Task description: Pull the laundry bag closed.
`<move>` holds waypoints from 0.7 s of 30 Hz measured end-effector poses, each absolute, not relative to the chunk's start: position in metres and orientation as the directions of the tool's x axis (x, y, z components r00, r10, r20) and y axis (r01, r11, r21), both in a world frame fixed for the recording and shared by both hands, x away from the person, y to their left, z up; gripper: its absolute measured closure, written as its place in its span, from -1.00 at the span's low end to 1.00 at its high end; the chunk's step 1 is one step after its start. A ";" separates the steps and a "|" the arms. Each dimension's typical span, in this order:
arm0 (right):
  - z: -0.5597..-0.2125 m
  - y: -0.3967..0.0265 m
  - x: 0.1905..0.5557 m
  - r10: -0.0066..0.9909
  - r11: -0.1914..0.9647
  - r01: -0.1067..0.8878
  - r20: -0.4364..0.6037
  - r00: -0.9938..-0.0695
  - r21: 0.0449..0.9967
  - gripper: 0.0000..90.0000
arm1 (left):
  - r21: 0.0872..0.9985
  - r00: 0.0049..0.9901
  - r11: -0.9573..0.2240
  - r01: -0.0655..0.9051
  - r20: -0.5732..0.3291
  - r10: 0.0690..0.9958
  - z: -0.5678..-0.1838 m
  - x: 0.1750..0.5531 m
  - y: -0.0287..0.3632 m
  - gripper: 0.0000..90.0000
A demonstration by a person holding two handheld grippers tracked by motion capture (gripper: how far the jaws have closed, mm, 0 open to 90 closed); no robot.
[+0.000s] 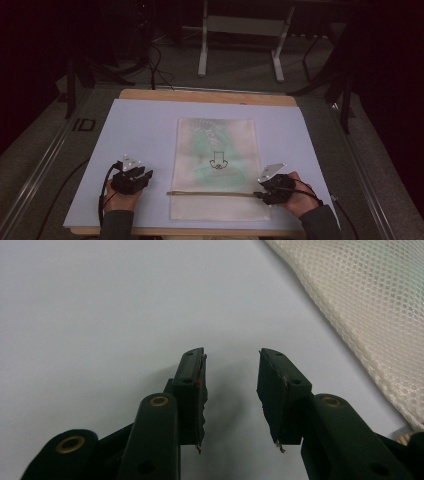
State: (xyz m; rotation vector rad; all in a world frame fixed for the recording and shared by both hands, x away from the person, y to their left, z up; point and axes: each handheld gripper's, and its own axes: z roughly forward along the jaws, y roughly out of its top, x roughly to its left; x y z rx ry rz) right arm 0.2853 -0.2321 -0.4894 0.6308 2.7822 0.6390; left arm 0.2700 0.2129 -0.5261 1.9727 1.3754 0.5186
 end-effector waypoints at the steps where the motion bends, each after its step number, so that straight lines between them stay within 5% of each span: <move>1: -0.489 -0.230 0.285 0.449 0.816 0.357 -0.111 -0.887 0.455 0.23 | 0.717 0.368 -0.220 0.662 -0.055 0.928 -0.526 0.270 0.213 0.40; 21: -0.491 -0.196 0.287 0.379 0.859 0.304 -0.111 -0.919 0.412 0.08 | 0.721 0.395 -0.231 0.653 -0.064 0.917 -0.526 0.270 0.212 0.38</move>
